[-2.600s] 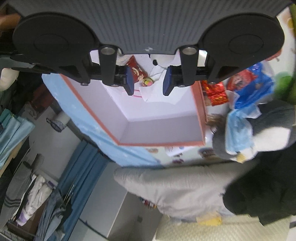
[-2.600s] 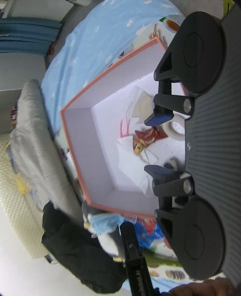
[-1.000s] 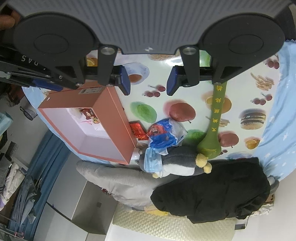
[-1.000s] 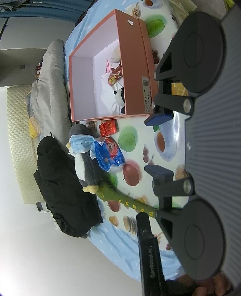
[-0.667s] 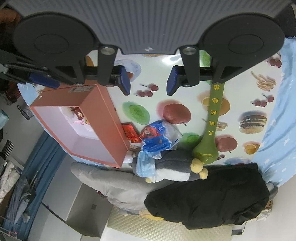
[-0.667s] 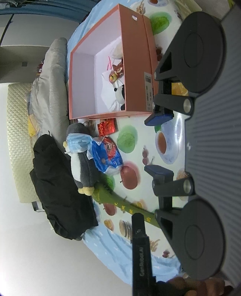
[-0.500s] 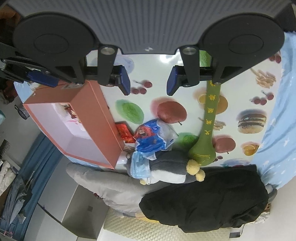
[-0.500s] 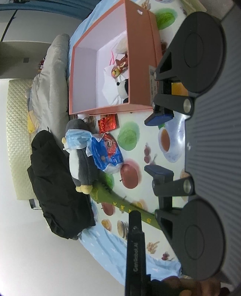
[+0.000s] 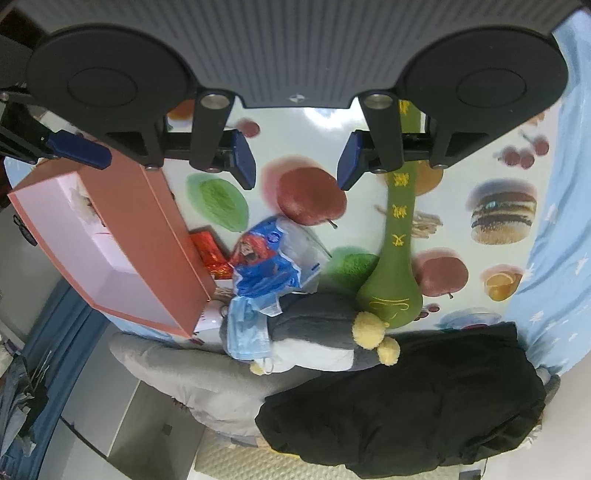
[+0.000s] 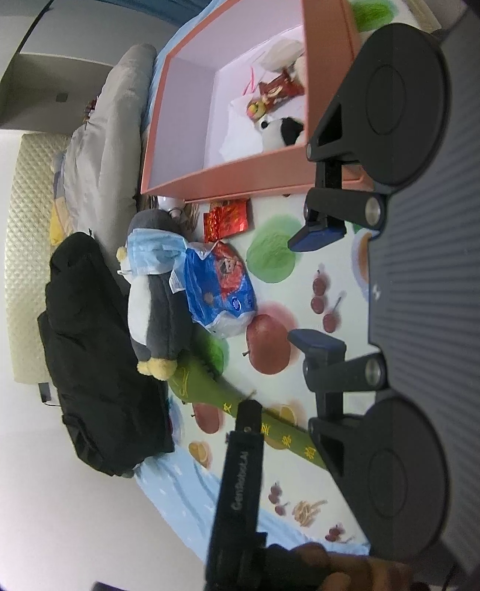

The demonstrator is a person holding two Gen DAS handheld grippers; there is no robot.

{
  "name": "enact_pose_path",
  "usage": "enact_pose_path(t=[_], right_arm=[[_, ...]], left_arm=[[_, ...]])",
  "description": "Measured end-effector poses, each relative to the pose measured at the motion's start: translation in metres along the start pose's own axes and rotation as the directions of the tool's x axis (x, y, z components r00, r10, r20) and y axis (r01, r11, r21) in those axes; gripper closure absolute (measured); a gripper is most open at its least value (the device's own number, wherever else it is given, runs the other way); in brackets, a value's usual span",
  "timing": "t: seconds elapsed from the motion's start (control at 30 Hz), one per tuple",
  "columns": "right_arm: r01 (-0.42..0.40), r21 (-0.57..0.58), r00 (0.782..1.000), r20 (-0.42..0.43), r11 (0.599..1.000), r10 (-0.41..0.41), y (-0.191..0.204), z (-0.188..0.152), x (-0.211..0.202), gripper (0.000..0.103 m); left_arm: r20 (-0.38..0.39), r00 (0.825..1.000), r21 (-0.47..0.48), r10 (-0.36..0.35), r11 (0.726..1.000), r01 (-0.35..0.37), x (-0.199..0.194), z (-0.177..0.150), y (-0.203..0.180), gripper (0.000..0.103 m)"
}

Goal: Organize soft objects
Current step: 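Grasp the red candy packet with the right tool while the left tool grasps the blue snack bag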

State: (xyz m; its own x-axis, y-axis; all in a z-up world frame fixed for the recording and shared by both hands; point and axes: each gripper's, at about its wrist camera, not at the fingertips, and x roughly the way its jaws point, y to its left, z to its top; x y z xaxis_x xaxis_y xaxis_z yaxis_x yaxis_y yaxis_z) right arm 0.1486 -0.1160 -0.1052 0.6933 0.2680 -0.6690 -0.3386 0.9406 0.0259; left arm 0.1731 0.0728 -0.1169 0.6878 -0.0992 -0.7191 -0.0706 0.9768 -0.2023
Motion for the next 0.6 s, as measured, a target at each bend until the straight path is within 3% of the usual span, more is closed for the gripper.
enact_pose_path(t=[0.27, 0.6], right_arm=[[0.035, -0.033, 0.998, -0.050, 0.999, -0.037, 0.006, 0.016, 0.060, 0.054], [0.154, -0.103, 0.983, -0.083, 0.983, -0.163, -0.008, 0.038, 0.151, 0.055]], left_arm=[[-0.043, 0.999, 0.011, -0.005, 1.000, 0.006, 0.058, 0.030, 0.018, 0.048], [-0.069, 0.996, 0.052, -0.060, 0.997, 0.063, 0.135, 0.074, 0.017, 0.048]])
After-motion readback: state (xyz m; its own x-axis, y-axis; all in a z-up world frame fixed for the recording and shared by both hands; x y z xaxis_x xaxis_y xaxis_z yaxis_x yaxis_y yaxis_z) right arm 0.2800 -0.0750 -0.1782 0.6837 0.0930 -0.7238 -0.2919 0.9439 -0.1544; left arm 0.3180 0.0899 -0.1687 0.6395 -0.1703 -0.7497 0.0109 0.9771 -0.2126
